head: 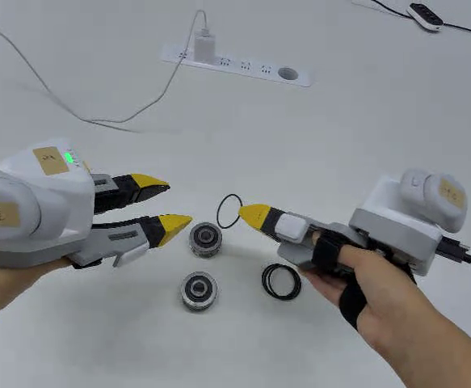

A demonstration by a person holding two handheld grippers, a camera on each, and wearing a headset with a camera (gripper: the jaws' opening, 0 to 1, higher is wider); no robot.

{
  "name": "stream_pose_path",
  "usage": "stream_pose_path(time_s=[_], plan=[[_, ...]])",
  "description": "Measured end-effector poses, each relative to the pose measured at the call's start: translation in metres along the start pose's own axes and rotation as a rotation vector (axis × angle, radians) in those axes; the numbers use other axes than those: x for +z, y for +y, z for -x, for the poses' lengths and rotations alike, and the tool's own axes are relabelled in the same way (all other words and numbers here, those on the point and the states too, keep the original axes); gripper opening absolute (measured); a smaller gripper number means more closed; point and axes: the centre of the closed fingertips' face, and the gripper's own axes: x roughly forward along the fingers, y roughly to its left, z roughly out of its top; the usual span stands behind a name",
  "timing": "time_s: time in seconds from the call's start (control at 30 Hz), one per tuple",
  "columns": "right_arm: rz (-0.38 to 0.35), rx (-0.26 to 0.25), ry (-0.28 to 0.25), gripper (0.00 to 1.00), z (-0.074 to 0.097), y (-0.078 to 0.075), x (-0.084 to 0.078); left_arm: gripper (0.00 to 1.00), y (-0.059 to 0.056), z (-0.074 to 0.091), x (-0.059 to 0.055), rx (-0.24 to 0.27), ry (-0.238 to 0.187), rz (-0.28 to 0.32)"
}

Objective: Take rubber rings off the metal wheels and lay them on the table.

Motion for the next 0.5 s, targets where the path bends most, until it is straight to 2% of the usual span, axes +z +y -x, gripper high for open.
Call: stream_pose_path(time_s=[0.2, 0.5], plan=[[-0.042, -0.043, -0.030, 0.01, 0.027, -0.019, -0.002, 0.34, -0.002, 0.011, 0.007, 0.014, -0.030, 0.015], [-0.097, -0.092, -0.027, 0.01, 0.049, -0.041, -0.030, 0.39, -0.007, 0.029, 0.012, 0.031, -0.057, 0.032]])
